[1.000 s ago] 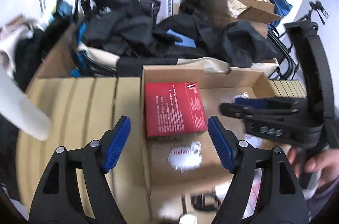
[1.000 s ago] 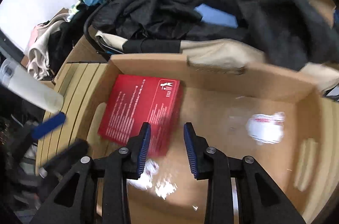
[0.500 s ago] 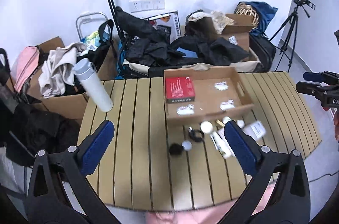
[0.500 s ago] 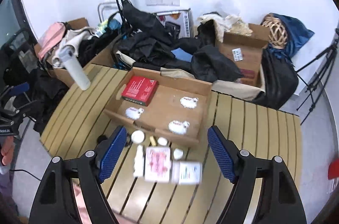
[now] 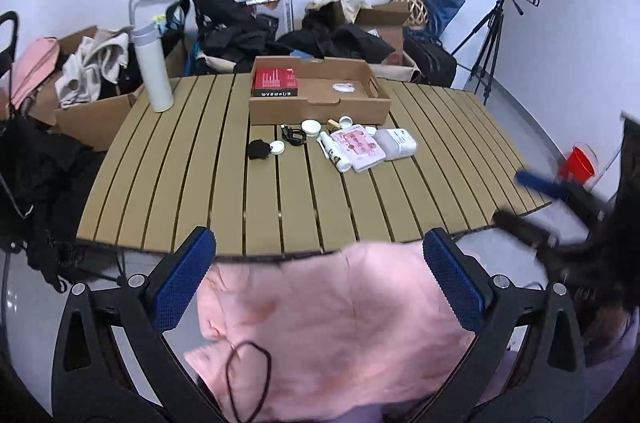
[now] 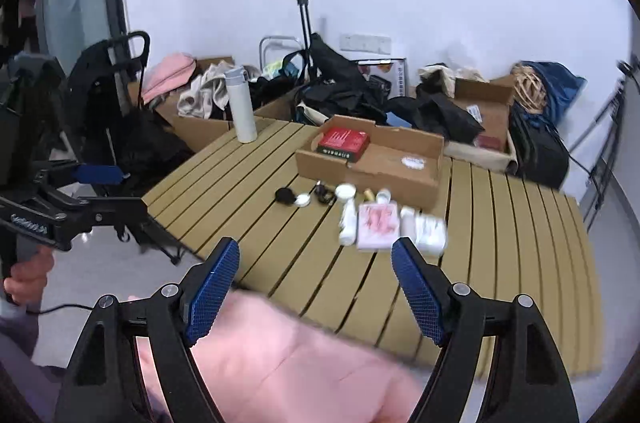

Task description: Organize objects

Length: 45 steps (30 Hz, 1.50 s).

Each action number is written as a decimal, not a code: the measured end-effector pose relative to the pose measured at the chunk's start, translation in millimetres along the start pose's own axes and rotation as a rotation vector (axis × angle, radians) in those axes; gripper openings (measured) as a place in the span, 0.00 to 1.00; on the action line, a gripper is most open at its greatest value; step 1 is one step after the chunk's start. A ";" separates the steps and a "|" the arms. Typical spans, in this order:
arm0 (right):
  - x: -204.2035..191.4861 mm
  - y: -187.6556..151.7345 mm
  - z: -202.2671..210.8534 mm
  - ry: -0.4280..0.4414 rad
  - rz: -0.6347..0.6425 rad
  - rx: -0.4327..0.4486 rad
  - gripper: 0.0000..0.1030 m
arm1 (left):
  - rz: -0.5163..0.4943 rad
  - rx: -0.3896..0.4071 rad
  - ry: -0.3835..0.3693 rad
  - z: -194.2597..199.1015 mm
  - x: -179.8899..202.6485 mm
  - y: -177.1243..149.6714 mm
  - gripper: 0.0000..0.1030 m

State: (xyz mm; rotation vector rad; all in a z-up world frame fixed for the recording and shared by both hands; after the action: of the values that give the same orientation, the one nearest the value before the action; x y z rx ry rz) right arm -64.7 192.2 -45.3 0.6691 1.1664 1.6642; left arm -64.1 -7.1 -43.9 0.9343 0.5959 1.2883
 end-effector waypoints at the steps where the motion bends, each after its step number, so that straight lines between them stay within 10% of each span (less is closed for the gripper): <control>1: -3.7 -11.1 5.0 0.020 -0.034 -0.008 0.80 | -0.005 -0.004 -0.001 2.6 4.5 -8.7 1.00; 13: 12.7 -42.7 -10.1 -0.013 -0.102 -0.121 0.80 | -0.036 -0.057 0.033 -36.3 8.1 -22.0 1.00; 30: 167.2 -51.6 -189.3 -0.197 -0.191 -0.257 0.80 | 0.045 -0.202 -0.093 -287.9 33.1 6.3 0.98; 35: 217.7 -41.9 -225.7 -0.162 -0.298 -0.228 0.78 | 0.071 -0.275 -0.214 -349.9 76.8 10.4 0.65; 39: 246.2 -48.2 -259.1 -0.110 -0.365 -0.276 0.52 | 0.121 -0.301 -0.248 -390.5 98.8 3.9 0.54; 45: 270.6 -75.8 -277.6 0.024 -0.572 -0.307 0.42 | 0.191 -0.329 -0.310 -399.3 103.7 -10.2 0.38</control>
State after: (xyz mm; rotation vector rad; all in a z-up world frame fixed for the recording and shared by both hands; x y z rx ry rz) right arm -371.4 338.7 -246.6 0.1012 0.9716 1.3159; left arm -363.1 191.3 -247.5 0.9043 0.0501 1.3265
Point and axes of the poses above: each gripper's, at about its wrist camera, not at the fingertips, and z roughly against the way its jaws point, x to its right, y to its top, the point moved 2 cm from there along -z, roughly the way its jaws point, and after that the axes turned 15 degrees about x, right-handed, at the moved point
